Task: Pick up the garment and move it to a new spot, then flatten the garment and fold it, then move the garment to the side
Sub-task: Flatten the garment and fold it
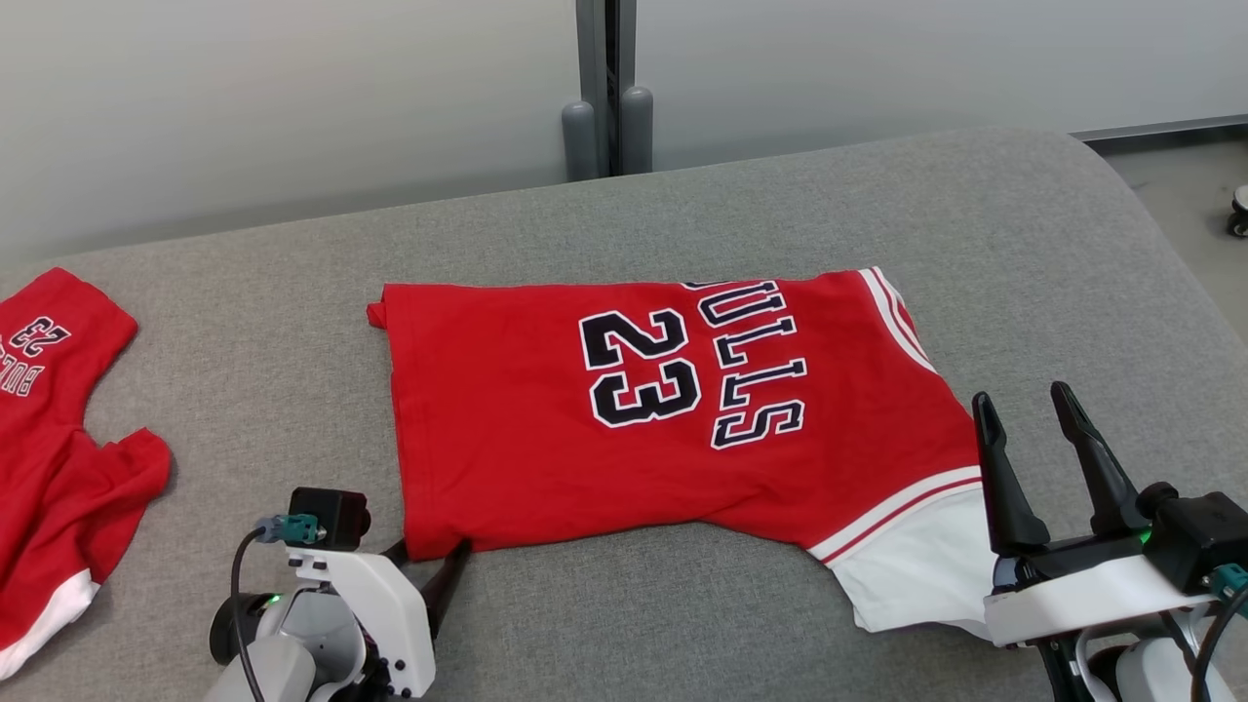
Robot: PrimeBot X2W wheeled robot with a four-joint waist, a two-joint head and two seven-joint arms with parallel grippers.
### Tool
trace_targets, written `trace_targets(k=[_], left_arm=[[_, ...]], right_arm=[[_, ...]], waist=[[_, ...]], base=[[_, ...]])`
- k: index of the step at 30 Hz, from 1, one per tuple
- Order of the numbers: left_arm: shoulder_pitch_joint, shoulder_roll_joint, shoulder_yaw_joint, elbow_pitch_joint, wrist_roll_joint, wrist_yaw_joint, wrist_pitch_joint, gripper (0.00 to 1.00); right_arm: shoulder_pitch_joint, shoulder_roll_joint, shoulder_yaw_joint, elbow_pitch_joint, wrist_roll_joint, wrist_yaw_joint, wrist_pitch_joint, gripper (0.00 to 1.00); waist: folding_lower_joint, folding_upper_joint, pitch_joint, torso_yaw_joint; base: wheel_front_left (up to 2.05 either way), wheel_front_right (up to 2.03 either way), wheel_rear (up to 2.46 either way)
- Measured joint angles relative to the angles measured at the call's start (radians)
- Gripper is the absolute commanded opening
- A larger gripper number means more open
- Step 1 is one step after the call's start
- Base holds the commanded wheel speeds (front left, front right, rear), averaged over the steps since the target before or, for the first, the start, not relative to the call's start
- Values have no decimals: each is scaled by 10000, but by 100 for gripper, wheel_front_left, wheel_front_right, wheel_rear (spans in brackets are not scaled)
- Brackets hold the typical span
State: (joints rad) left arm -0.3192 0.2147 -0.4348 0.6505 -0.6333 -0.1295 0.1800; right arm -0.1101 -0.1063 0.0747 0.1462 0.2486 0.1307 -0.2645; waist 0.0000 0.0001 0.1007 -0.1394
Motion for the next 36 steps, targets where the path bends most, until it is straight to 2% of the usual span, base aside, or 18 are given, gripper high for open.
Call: trace_targets(k=[2,3,10,15,18,22,28,32,36], left_arm=[[-46,81,-107,46,-25,0,50,18],[-91,128,-171,42,-35,0,92,0],[-163,372,-800,-449,-322,0,504,0],[-111,828,-1168,-1336,-665,0,1363,0],[156,1216,-1419,-2355,-1087,-2,2286,0],[332,2263,-1526,-3848,-1350,0,3659,0],[887,3365,-1434,-6357,-2715,69,6019,0],[581,3641,-1005,-7471,-4222,201,7369,0],[-170,3643,-677,-6822,-5164,587,8385,0]], right_arm=[[-2,0,-10,17,-23,0,2,100],[-2,2,-12,25,-25,0,0,100],[62,54,42,130,-42,0,0,100],[147,81,82,259,-13,0,0,100],[193,82,17,278,8,0,2,100],[341,146,2,291,10,0,0,100],[383,184,-173,299,35,0,0,100],[319,217,-318,320,35,0,0,100],[73,314,-207,414,35,0,0,100]], waist=[[0,0,-18,1],[0,0,-36,11],[0,0,-265,154],[0,0,-536,215],[0,0,-652,209],[0,0,-732,168],[0,0,-623,38],[0,0,-392,-66],[0,0,-182,-211]], base=[[0,0,0],[0,0,0],[0,0,0],[0,0,0],[0,0,0],[0,0,0],[0,0,0],[0,0,0],[0,0,0]])
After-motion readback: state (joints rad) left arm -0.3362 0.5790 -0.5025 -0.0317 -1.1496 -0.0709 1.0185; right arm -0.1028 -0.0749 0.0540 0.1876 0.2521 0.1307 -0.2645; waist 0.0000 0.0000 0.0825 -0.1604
